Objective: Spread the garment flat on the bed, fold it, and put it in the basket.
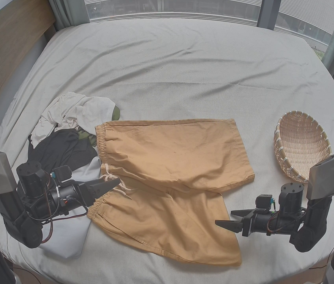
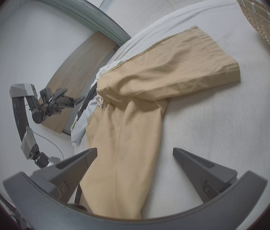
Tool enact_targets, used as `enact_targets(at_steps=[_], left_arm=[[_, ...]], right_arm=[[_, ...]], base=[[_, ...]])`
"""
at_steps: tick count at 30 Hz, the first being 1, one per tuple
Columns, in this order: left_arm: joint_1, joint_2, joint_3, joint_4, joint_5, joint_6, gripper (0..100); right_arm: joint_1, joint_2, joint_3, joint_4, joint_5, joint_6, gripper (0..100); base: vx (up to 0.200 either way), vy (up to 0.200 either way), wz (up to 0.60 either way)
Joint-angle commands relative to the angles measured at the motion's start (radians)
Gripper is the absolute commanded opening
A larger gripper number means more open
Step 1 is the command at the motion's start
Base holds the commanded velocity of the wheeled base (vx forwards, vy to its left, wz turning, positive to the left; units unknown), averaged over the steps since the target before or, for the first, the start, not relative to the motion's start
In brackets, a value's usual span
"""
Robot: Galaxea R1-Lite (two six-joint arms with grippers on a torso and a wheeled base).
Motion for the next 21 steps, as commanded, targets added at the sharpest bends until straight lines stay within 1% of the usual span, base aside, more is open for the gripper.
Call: enact_targets(at_steps=[1,4,5,14,19,21], left_arm=[[-0.002,0.018,-0.002,-0.001,0.001,0.015,100],[-0.002,0.020,-0.002,-0.001,0.001,0.016,100],[-0.002,0.018,-0.002,-0.001,0.001,0.015,100],[-0.001,0.014,-0.005,-0.001,0.001,0.015,100],[-0.001,0.015,-0.003,-0.001,0.001,0.015,100],[-0.001,0.014,-0.003,-0.001,0.001,0.015,100]], right_arm=[[-0.001,0.042,-0.047,-0.001,-0.002,0.002,100],[-0.003,0.053,-0.060,-0.001,-0.020,0.004,100],[-0.003,0.057,-0.060,-0.001,-0.028,0.004,0],[-0.004,0.054,-0.054,-0.003,-0.034,0.004,0],[-0.007,-0.013,-0.031,-0.001,-0.036,0.001,0],[-0.024,-0.064,0.013,0.001,-0.037,-0.010,0]], base=[[0.000,0.000,0.00],[0.000,0.000,0.00],[0.000,0.000,0.00],[0.000,0.000,0.00],[0.000,0.000,0.00],[0.000,0.000,0.00]])
